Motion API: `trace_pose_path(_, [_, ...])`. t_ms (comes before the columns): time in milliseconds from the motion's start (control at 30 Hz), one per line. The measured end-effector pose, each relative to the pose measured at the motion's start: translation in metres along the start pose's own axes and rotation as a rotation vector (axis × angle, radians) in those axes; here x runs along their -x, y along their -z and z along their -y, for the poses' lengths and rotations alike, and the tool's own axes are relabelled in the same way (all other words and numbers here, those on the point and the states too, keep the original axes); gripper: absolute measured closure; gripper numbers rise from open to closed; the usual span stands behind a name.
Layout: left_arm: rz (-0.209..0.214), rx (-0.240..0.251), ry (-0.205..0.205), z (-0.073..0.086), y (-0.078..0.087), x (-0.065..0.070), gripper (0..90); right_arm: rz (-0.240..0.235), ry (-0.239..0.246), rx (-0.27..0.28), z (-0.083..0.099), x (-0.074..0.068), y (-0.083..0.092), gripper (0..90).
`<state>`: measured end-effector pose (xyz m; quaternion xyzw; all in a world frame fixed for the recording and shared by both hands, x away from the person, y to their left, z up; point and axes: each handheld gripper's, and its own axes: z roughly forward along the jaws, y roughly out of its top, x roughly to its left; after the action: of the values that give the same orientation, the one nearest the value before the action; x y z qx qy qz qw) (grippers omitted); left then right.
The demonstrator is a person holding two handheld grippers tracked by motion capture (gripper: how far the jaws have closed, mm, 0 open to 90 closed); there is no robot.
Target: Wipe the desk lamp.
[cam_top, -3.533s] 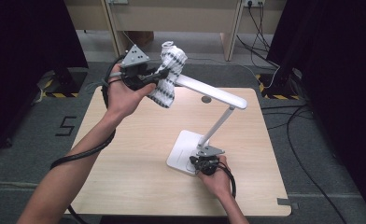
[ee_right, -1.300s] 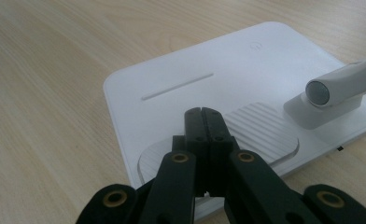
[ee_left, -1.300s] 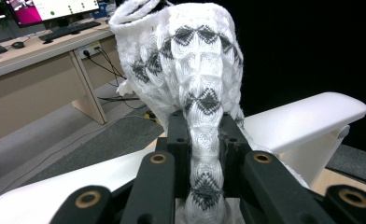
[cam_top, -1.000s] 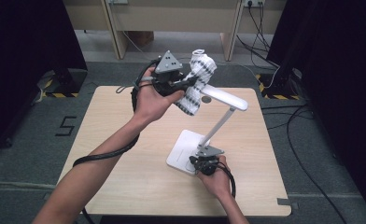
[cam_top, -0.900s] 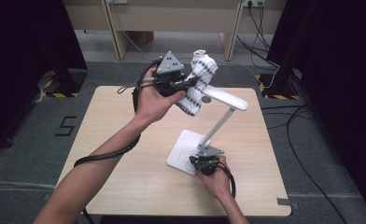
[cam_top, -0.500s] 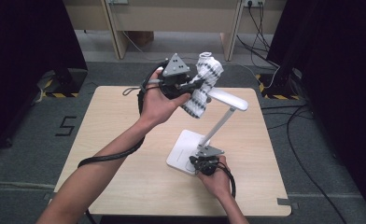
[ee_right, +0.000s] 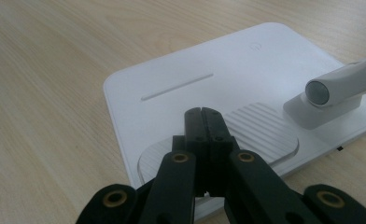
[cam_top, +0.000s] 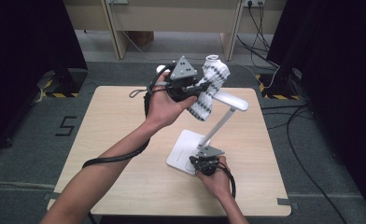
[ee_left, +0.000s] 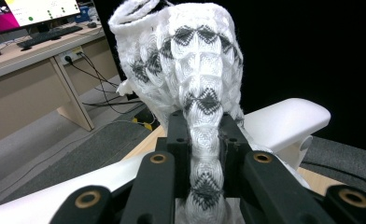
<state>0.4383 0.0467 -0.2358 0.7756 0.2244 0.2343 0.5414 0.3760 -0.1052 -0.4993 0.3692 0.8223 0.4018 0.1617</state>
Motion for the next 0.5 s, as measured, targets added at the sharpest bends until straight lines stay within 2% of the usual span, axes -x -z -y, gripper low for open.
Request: trace_pose_path(500, [0.02,0.0,-0.013,-0.002,-0.008,0.013,78.3,0.0,0.001,0.0,0.0,0.0,0.0,90.0])
